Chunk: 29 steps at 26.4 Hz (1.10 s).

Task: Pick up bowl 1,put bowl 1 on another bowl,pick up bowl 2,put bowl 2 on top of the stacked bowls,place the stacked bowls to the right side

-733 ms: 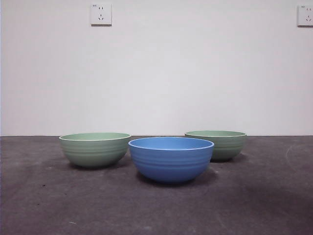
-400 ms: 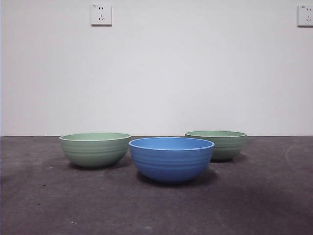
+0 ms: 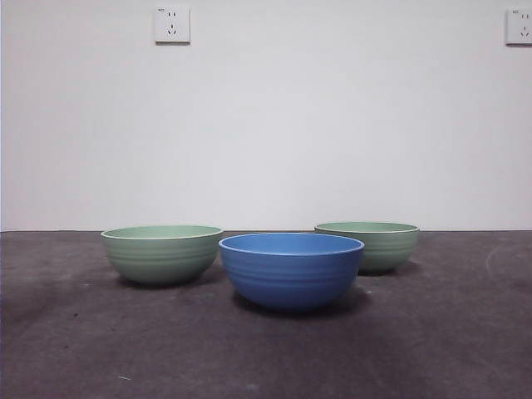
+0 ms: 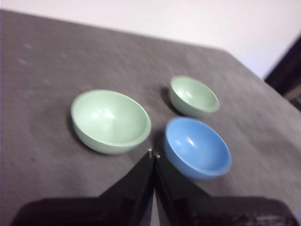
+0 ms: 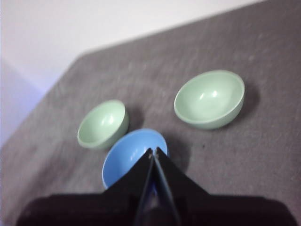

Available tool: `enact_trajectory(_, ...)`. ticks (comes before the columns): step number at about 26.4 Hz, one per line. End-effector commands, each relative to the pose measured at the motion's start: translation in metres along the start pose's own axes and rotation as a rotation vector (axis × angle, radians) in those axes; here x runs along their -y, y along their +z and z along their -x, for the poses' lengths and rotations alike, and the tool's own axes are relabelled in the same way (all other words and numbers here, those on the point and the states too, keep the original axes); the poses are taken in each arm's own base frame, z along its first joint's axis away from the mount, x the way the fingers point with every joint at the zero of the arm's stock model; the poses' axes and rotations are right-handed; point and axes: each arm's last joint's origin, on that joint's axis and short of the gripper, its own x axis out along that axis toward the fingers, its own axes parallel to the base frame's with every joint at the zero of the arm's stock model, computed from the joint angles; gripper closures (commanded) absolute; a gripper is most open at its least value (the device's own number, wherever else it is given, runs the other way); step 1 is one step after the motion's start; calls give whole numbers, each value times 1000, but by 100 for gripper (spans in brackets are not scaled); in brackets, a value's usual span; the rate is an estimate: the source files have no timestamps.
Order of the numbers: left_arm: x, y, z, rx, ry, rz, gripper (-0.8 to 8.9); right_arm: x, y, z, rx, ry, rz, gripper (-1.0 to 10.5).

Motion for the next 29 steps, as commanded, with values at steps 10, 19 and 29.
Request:
enact_trajectory(10, 12, 53, -3, -291, -91, -125, 821, -8, 42, -13, -365, 20, 148, 959)
enact_trajectory(19, 10, 59, -8, -407, -82, -67, 811, -5, 38, -16, -447, 8, 115, 839)
enact_trajectory(29, 8, 59, -10, -410, -59, -66, 279, -5, 38, -17, -444, -5, 64, 320)
